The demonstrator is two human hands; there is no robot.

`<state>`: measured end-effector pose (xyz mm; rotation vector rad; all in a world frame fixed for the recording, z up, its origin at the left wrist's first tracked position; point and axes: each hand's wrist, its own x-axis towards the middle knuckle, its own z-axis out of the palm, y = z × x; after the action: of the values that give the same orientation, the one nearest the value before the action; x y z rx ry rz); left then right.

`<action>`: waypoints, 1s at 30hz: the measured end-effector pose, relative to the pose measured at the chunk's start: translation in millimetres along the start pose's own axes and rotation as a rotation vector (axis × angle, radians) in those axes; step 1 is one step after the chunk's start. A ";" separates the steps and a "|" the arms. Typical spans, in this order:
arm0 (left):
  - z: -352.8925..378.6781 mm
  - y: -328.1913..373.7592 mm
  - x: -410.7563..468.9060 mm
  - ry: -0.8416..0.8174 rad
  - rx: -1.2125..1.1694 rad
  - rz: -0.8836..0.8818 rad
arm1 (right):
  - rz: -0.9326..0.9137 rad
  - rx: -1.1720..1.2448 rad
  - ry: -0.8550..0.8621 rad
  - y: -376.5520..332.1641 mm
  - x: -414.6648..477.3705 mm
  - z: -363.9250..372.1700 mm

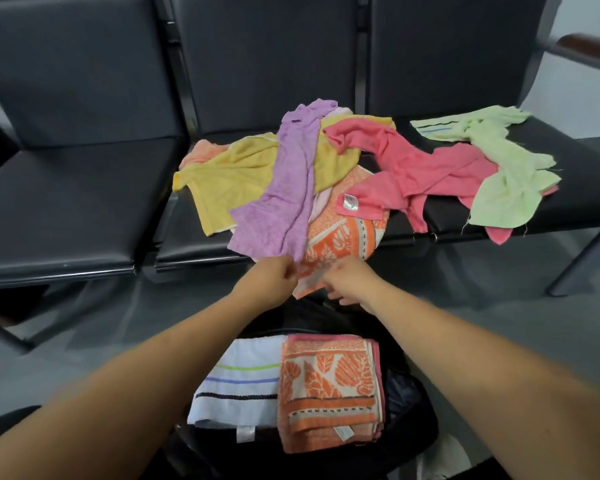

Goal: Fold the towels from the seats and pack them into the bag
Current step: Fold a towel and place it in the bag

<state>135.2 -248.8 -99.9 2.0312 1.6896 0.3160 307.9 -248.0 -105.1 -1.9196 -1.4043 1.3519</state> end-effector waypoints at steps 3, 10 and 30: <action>-36.7 0.7 7.4 0.081 0.029 -0.003 | -0.104 -0.082 0.062 -32.7 6.8 -10.1; -55.9 -21.7 25.1 0.270 -0.021 -0.307 | -0.161 0.038 0.126 -68.1 16.1 -8.3; -117.9 -21.4 8.7 0.472 -0.803 -0.141 | -0.173 0.442 0.226 -115.7 -2.3 -12.1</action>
<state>63.9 -212.9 -10.2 1.2860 1.5667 1.2689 261.0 -199.7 -10.2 -1.5651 -1.0321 1.1996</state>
